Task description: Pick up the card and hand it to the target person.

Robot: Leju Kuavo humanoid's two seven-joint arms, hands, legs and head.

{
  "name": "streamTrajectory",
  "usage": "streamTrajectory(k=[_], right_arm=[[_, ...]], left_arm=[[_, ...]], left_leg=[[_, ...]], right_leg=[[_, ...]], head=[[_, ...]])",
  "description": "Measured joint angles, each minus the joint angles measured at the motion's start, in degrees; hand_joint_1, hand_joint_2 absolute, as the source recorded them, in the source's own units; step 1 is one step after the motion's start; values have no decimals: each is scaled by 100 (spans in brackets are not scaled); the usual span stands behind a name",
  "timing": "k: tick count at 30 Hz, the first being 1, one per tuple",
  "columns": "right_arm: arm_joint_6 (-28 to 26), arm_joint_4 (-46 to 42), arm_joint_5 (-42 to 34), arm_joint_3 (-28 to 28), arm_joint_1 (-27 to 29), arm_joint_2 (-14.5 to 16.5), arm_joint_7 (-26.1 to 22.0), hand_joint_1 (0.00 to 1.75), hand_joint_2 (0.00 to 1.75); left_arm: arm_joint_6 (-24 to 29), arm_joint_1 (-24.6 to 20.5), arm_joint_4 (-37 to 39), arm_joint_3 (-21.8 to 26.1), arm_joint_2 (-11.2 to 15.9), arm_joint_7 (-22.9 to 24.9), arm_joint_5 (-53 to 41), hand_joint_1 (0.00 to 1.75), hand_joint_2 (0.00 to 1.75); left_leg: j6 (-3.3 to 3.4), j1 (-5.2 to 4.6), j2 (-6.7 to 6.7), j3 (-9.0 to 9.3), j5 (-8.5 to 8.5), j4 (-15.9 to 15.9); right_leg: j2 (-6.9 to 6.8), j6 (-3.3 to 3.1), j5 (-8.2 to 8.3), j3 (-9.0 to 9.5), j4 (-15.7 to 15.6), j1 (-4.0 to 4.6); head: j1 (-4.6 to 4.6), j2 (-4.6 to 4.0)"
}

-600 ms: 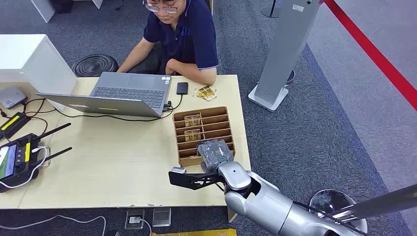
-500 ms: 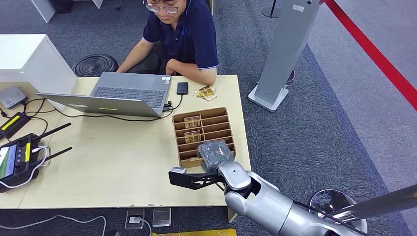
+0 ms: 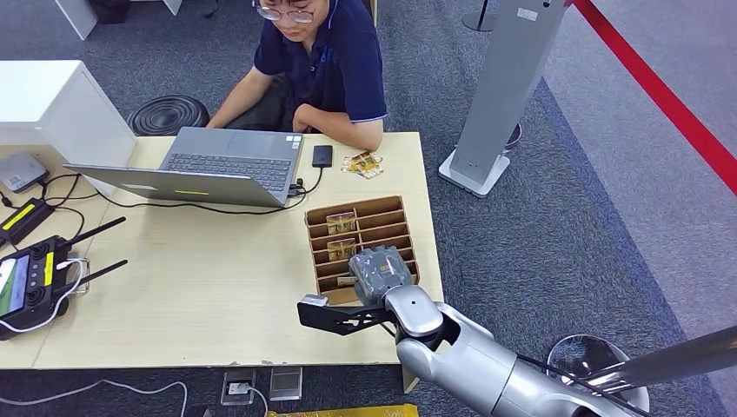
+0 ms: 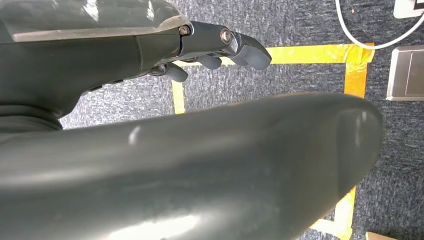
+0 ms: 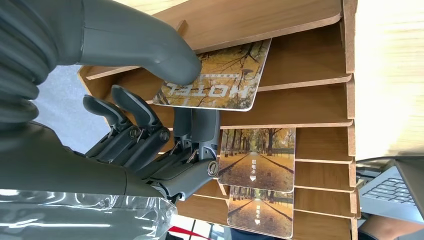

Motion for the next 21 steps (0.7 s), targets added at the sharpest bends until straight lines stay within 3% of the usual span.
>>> streamTrajectory(k=[17,21], right_arm=[[-49,-78,5,-56,-23,-4,36,175,175],[16,-334,-387,-183,-193,-73,133,175,175]], left_arm=[[14,1,1,0,2,13,8,0,0],[15,3,1,0,9,31,27,0,0]], left_leg=[[0,0,0,0,0,0],[0,0,0,0,1,0]], right_leg=[[0,0,0,0,0,0],[1,0,1,-1,0,0]], head=[[0,0],[-1,0]])
